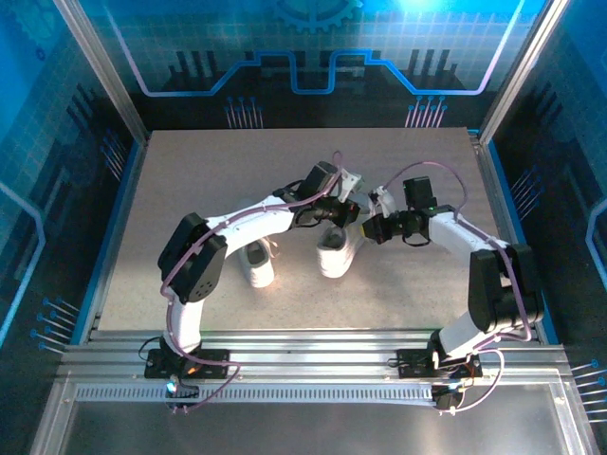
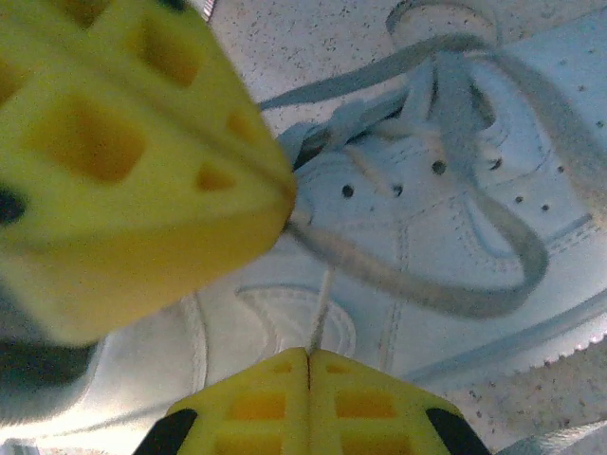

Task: Tie the shoes

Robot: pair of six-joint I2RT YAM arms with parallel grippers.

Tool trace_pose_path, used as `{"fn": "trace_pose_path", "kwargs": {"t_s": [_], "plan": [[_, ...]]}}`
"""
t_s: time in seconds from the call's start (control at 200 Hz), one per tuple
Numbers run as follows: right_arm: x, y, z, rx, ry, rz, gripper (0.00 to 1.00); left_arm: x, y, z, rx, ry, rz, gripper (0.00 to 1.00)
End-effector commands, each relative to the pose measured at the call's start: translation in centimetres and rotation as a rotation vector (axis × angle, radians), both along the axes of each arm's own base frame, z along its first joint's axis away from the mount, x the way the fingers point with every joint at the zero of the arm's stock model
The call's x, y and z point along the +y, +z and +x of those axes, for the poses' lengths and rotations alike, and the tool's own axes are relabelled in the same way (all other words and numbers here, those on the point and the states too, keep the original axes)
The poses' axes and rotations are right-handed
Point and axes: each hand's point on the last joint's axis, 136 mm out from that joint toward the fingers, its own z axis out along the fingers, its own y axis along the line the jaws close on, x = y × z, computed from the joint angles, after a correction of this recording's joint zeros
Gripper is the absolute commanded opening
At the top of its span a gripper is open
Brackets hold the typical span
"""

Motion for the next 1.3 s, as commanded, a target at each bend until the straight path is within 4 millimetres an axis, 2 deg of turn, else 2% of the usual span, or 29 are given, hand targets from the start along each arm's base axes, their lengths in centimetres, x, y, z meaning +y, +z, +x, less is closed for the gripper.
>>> {"fn": "trace_pose_path", "kwargs": {"t_s": [0.0,0.37,0.495,0.57,0.735,0.895,1.051,1.296], "plan": [[0.9,0.8,0.3,-0.019,0.041,0.023,0.0,-0.5,6.9,0.2,-0.1,0.003,-0.179,0.0],[0.9,1.2,2.2,-0.086,0.041,-0.025,0.0,-0.6,5.3,-1.2,-0.039,-0.059,-0.155,0.0],[1.0,1.3,2.6,-0.106,0.054,-0.032,0.0,-0.3,5.4,-1.3,-0.047,-0.064,-0.138,0.22],[1.0,1.4,2.7,-0.116,0.065,-0.038,0.0,0.1,6.0,-1.3,-0.059,-0.062,-0.142,0.3],[1.0,1.1,2.6,-0.131,0.098,-0.057,0.0,2.5,7.4,0.2,-0.046,0.004,-0.186,0.34],[1.1,0.7,2.3,-0.13,0.119,-0.063,0.0,4.1,6.2,2.0,0.049,0.052,-0.217,0.33],[1.5,1.1,2.2,-0.149,0.139,-0.057,0.0,2.8,3.9,2.6,0.155,0.045,-0.238,0.34],[1.7,1.4,1.9,-0.169,0.151,-0.056,0.0,0.5,2.4,2.8,0.246,0.012,-0.294,0.36]]}}
